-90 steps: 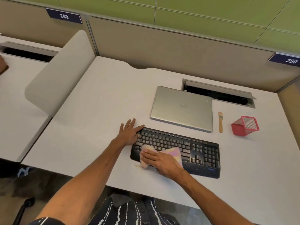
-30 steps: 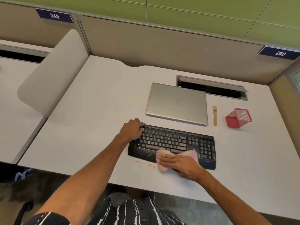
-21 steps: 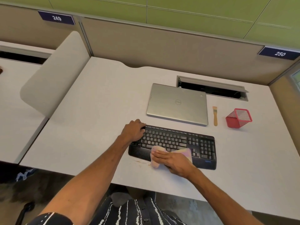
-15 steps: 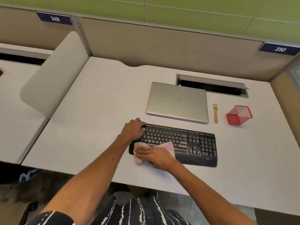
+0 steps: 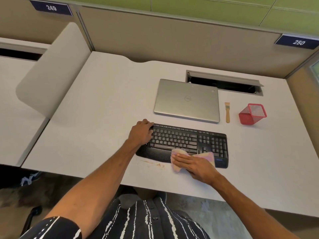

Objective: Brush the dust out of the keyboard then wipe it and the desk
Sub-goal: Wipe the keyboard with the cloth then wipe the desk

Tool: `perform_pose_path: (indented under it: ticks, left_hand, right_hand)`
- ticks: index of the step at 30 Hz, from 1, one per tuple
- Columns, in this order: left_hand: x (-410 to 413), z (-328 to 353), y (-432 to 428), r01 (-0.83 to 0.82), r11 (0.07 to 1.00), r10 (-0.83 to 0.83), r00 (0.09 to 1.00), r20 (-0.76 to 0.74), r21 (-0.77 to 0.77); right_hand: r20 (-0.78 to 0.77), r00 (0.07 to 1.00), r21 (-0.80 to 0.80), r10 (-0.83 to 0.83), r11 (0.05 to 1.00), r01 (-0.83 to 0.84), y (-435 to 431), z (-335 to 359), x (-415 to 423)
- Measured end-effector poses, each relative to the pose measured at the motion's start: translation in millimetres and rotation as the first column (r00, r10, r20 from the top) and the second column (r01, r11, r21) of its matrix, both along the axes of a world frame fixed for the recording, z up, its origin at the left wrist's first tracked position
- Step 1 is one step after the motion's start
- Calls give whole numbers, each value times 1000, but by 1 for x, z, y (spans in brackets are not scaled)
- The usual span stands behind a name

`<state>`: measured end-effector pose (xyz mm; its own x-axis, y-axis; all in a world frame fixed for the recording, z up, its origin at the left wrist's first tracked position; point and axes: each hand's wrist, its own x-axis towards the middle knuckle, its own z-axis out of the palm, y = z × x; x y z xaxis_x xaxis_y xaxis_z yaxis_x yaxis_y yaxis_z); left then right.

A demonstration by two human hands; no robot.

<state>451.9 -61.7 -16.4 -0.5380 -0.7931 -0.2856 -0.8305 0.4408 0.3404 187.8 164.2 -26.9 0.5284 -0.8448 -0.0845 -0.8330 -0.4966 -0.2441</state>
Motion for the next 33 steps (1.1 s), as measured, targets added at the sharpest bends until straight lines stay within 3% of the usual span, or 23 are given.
perform_pose_path:
  ticks: [9,14,21,27,33]
  left_hand:
    - [-11,7,-1,-9,997,16,996,93,-74]
    - [-21,1,9,-82,984,95,992,78,-157]
    - [-20,-3,9,-92,983,100,994,41,-156]
    - [-24,-1,9,-116,985,122,991,45,-130]
    - [-25,4,3,-107,986,116,991,62,-129]
  right_hand:
    - [155,980,16,124,992,-128,-75,1,109]
    - [147,982,17,115,993,-119,-40,1,65]
    - [134,987,32,-86,996,83,46,14,-30]
    - [120,987,63,-111,993,104,15,14,-4]
    - [197,980,51,5,999,-16,-49,11,76]
